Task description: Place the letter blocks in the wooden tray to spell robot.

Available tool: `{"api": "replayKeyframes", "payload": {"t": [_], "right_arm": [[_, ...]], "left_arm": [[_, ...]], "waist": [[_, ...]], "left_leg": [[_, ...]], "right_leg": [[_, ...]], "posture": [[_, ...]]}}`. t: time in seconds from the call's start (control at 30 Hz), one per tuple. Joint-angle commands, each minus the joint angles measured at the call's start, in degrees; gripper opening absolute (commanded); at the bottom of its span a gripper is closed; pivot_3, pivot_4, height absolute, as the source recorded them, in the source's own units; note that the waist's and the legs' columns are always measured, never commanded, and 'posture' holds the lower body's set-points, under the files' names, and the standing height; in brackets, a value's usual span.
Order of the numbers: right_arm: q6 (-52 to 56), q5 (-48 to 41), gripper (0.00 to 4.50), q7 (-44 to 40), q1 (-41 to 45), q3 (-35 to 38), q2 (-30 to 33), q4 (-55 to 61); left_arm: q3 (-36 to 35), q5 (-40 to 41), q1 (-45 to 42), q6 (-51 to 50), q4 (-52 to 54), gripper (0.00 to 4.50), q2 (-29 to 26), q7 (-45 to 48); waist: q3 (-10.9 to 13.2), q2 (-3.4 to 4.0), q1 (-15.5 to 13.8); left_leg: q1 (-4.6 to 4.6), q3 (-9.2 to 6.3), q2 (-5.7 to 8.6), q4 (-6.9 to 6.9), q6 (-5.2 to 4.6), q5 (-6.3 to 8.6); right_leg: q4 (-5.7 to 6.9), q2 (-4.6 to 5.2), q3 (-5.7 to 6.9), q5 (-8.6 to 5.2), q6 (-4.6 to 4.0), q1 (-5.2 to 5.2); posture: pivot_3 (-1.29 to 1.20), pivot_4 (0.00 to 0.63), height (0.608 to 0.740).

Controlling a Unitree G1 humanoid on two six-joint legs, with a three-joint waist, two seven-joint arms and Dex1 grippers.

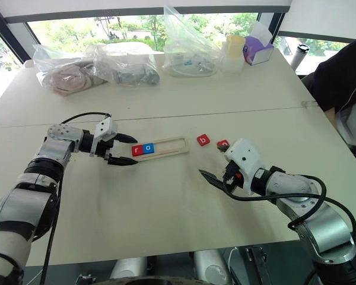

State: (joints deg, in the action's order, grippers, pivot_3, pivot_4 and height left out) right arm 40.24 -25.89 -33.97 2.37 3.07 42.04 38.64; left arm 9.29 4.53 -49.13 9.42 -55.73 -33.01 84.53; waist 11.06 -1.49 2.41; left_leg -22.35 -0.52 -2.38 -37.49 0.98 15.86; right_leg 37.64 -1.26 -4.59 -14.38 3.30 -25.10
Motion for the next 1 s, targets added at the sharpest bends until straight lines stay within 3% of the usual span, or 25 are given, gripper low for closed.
{"api": "replayKeyframes", "payload": {"t": [0.03, 0.43, 0.7, 0.9, 1.0], "right_arm": [[-0.76, 0.25, 4.48, 0.01, 0.47, 0.19, 0.02, 2.31], [-0.97, 1.26, 4.48, -0.21, 0.77, -0.71, 0.10, 2.25], [-0.79, 1.46, 4.48, -0.09, 1.31, -0.72, 0.13, 2.20], [-0.95, 1.85, 4.48, -0.39, 1.79, -0.86, 0.15, 1.68], [-1.16, 2.23, 4.50, -0.61, 2.09, -1.00, 0.12, 1.43]], "left_arm": [[-0.65, 0.06, 1.80, -0.22, 2.26, 4.50, 0.10, 0.46], [0.66, -4.11, 5.84, 3.91, 2.92, 4.50, 0.46, -6.13], [1.03, -5.40, 6.76, 5.86, -0.41, 4.50, 0.88, -9.33], [1.34, -5.78, 6.82, 5.93, -2.18, 4.50, 1.05, -10.17], [1.53, -5.91, 6.67, 5.51, -2.75, 3.63, 1.03, -10.00]], "waist": [[-0.01, 0.00, 0.00], [-0.06, 0.01, 0.00], [-0.19, 0.05, -0.06], [-0.71, 0.17, -0.02], [-0.83, 0.18, -0.02]], "left_leg": [[0.01, 0.00, 0.00, 0.00, 0.00, 0.00], [0.07, -0.01, 0.00, -0.45, 0.00, 0.00], [0.83, -0.01, 0.00, -0.46, -0.01, 0.01], [0.90, 0.00, 0.00, -0.46, -0.01, 0.01], [0.91, 0.00, 0.00, -0.46, -0.01, 0.01]], "right_leg": [[0.01, 0.00, 0.00, 0.00, 0.00, 0.00], [0.42, -0.01, 0.00, -0.01, 0.01, 0.07], [0.40, 0.00, -0.02, -0.27, 0.00, 0.79], [0.41, 0.00, -0.04, -0.28, -0.03, 0.86], [0.41, 0.00, -0.04, -0.29, -0.03, 0.86]], "posture": [[0.00, 0.150, 0.740], [0.00, 0.150, 0.740], [0.00, 0.150, 0.740], [0.00, 0.150, 0.740], [0.00, 0.150, 0.740]]}}
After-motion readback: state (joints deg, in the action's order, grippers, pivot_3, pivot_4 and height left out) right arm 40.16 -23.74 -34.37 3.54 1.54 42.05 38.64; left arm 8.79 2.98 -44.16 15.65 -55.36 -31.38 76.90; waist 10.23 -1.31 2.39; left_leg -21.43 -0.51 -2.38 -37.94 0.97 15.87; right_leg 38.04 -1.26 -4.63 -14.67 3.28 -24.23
